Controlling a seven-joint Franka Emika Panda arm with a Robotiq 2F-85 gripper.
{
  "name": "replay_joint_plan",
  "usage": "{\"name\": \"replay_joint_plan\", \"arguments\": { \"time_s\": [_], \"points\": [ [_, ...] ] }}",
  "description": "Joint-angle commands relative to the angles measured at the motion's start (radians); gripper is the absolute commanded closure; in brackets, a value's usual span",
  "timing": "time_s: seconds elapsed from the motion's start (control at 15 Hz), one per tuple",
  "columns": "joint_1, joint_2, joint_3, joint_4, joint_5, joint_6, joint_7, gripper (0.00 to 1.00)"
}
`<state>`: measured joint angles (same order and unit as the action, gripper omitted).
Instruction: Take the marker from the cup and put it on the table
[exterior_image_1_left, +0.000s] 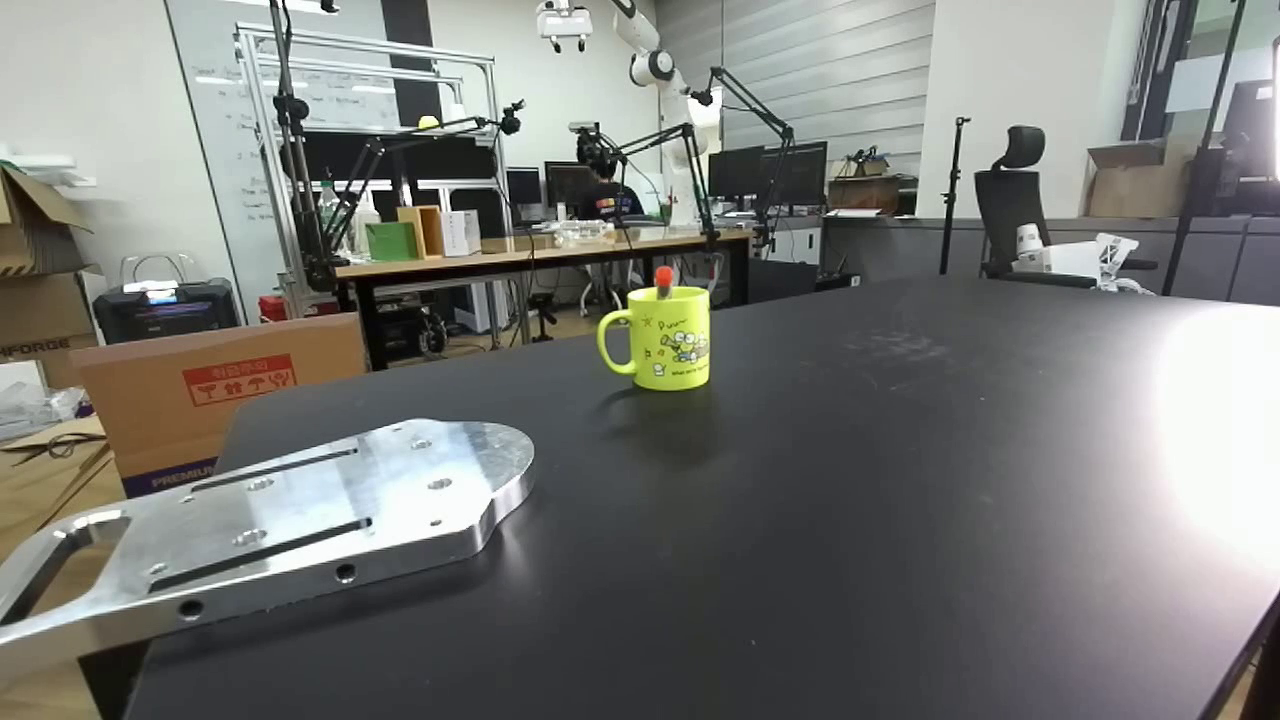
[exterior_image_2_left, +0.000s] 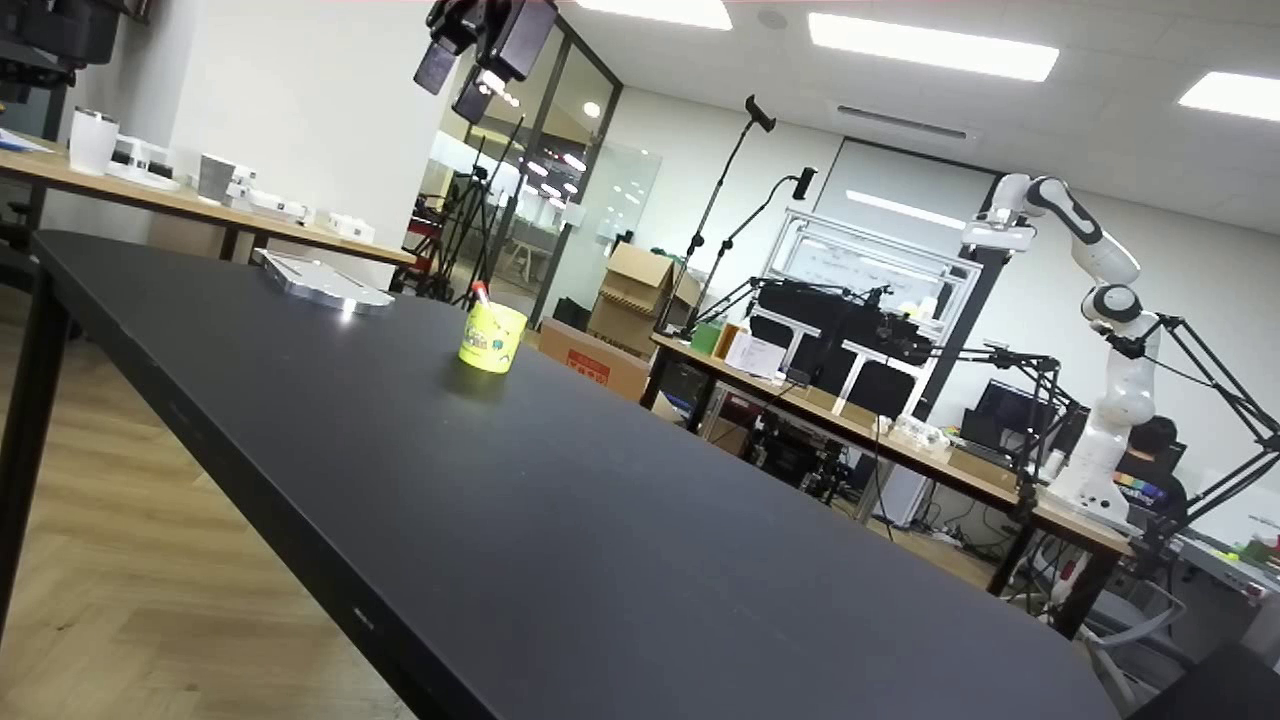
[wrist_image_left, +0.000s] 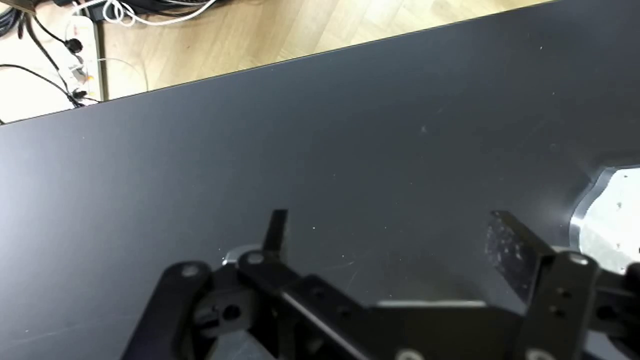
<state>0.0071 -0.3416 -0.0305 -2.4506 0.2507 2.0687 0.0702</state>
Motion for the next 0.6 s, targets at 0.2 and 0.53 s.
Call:
{"name": "replay_joint_plan", "arguments": {
  "time_s": [0.2, 0.53],
  "points": [
    [0.004, 0.148, 0.044, 0.134, -0.175, -0.044, -0.057, 0.00],
    [0.037, 0.387, 0.102, 0.355, -0.363, -0.095, -0.093, 0.00]
  ]
}}
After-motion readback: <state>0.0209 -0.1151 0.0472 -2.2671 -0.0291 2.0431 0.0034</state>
